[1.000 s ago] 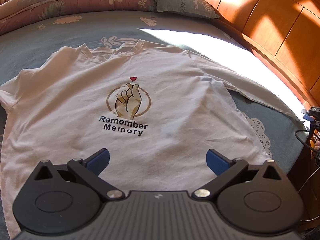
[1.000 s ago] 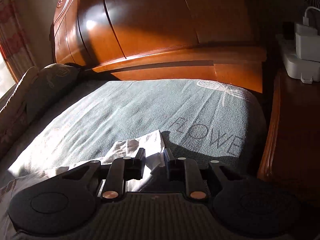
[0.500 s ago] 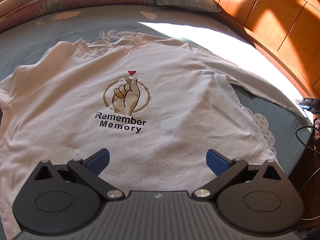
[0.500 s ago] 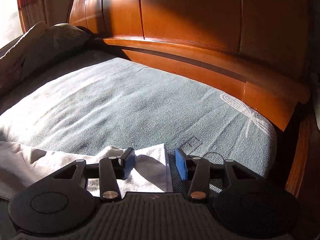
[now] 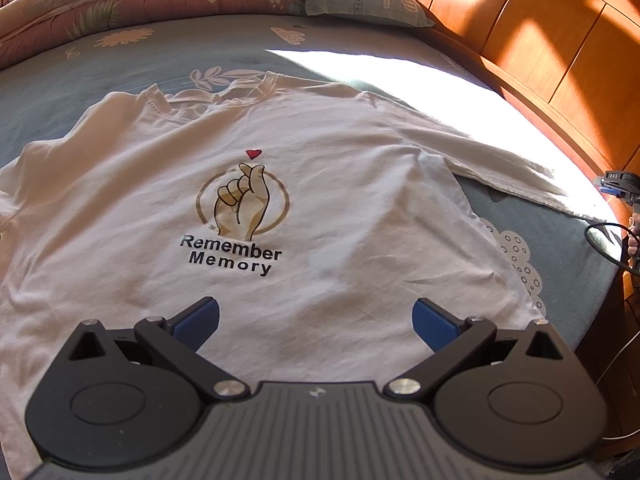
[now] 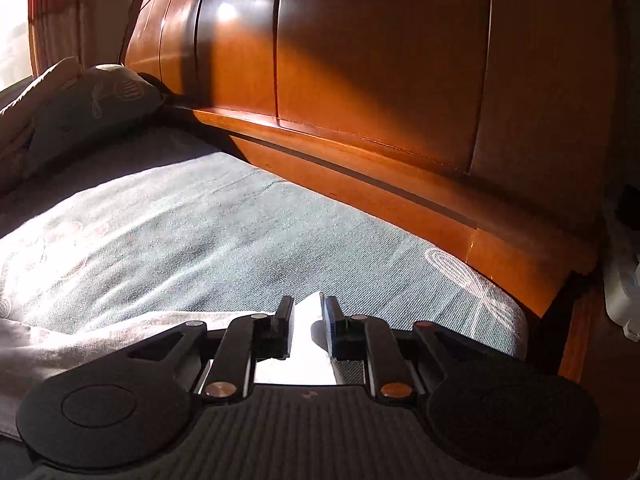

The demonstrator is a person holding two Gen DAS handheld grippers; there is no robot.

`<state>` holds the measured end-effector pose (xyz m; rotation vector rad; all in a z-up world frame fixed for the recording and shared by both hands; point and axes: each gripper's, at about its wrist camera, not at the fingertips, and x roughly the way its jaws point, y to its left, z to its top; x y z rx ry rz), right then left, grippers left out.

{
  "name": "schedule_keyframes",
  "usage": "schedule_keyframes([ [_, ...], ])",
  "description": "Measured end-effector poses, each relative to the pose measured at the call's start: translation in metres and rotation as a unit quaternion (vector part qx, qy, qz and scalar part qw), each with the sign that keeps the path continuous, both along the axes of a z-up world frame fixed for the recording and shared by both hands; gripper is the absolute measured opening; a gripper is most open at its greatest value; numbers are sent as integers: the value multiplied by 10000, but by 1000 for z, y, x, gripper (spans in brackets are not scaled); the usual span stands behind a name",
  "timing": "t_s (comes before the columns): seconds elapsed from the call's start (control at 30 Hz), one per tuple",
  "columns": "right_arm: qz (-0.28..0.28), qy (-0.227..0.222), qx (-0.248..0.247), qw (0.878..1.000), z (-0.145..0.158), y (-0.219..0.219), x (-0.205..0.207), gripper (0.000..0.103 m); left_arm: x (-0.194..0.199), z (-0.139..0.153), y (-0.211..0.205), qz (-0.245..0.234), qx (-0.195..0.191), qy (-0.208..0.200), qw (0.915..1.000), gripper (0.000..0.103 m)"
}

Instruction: Fold clothes

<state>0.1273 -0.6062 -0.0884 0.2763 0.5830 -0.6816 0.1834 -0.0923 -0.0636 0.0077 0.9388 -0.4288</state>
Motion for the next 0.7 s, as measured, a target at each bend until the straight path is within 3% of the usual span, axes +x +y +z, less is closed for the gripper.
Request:
schedule_keyframes([
  [0.1,582,-119,-14,9982,8,28,12,37,0,1,0,4,2,-13,10000,102],
  [0.23,1696,-42,158,9854,10,72,49,39,0,1,1,7,-11,-33,10000,102],
  [0.33,2509,104,183,9678,12,105,87,39,0,1,5,31,-10,-33,10000,102],
  [0.47,3493,579,214,9350,6,133,142,39,1,0,11,111,-41,-25,9999,102],
  [0.67,4267,1254,-82,8956,-22,150,179,39,5,-8,21,230,-42,72,9997,102],
  [0.7,4350,1295,-129,8910,-25,152,180,35,6,-9,22,247,-46,81,9997,102],
])
